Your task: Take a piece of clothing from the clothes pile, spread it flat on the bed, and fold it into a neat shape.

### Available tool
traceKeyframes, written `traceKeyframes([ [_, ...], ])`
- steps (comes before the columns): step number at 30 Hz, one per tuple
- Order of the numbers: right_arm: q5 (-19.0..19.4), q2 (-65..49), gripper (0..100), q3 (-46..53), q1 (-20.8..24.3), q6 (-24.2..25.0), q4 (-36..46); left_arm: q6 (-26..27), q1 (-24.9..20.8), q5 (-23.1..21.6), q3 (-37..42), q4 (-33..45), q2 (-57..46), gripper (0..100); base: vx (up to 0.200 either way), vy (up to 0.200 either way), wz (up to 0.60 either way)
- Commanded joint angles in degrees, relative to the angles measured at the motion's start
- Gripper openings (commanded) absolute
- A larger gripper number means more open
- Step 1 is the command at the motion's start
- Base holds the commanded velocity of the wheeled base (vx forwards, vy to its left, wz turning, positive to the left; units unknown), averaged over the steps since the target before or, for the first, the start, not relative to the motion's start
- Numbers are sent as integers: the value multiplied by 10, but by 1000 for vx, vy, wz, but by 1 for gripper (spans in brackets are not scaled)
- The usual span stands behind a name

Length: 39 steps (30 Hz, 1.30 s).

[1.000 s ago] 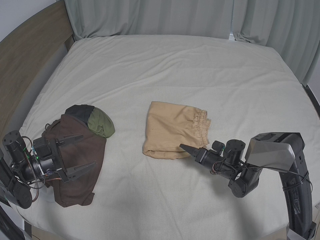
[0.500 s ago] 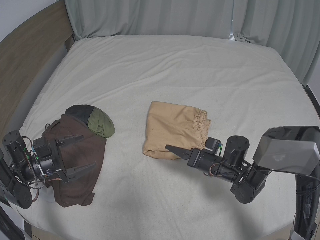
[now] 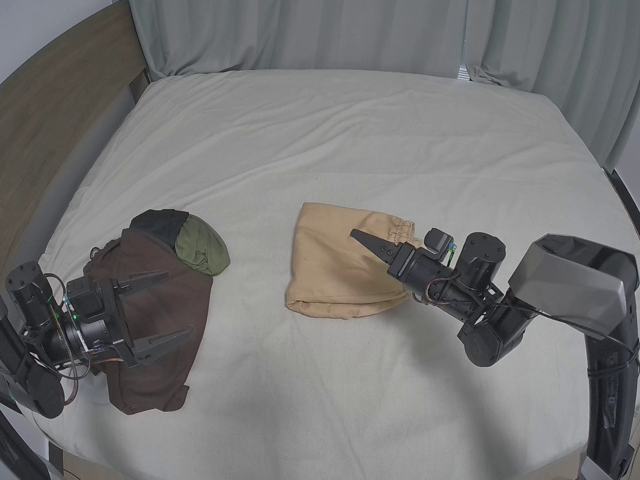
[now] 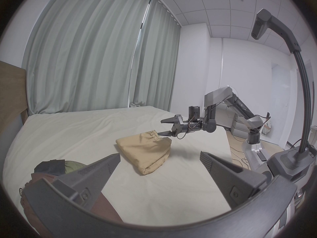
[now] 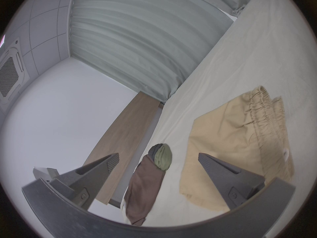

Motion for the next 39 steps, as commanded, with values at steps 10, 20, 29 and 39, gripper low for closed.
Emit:
traceKeyframes([
  [10, 0, 116, 100, -74, -30, -1, 25, 1, 1, -1, 3, -1, 8, 100, 0, 0, 0],
  [20, -1, 130, 100, -74, -48, -2, 15, 1, 1, -5, 3, 0, 7, 100, 0, 0, 0],
  [29, -1, -83, 100, 39, -41, -11, 18, -13, -33, -13, -10, -1, -2, 100, 0, 0, 0],
  [39, -5, -367, 100, 261, -48, -135, 86, -141, -156, -14, 49, -1, -122, 100, 0, 0, 0],
])
